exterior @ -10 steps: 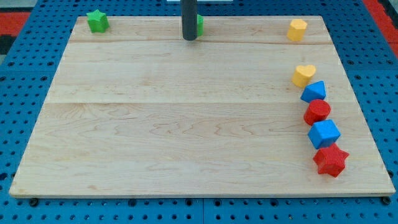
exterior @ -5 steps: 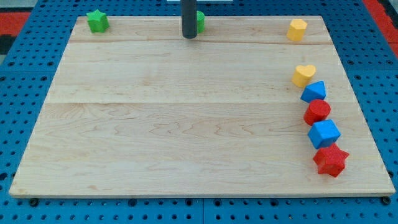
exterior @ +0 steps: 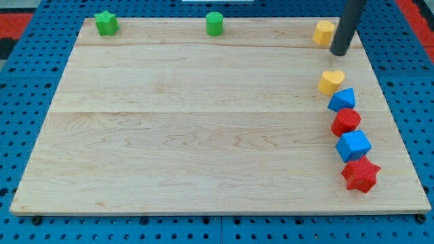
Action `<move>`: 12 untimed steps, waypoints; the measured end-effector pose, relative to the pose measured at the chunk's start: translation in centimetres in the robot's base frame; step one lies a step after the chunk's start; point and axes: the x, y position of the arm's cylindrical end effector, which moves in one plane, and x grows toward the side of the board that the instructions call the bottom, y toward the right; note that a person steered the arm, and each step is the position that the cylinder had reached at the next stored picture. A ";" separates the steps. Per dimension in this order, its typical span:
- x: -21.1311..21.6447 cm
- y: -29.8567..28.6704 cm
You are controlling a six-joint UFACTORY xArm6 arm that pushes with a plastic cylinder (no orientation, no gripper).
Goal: Slide the yellow hexagon to the top right
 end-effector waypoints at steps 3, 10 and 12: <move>-5.1 -0.7; -2.6 -5.3; -4.6 -4.3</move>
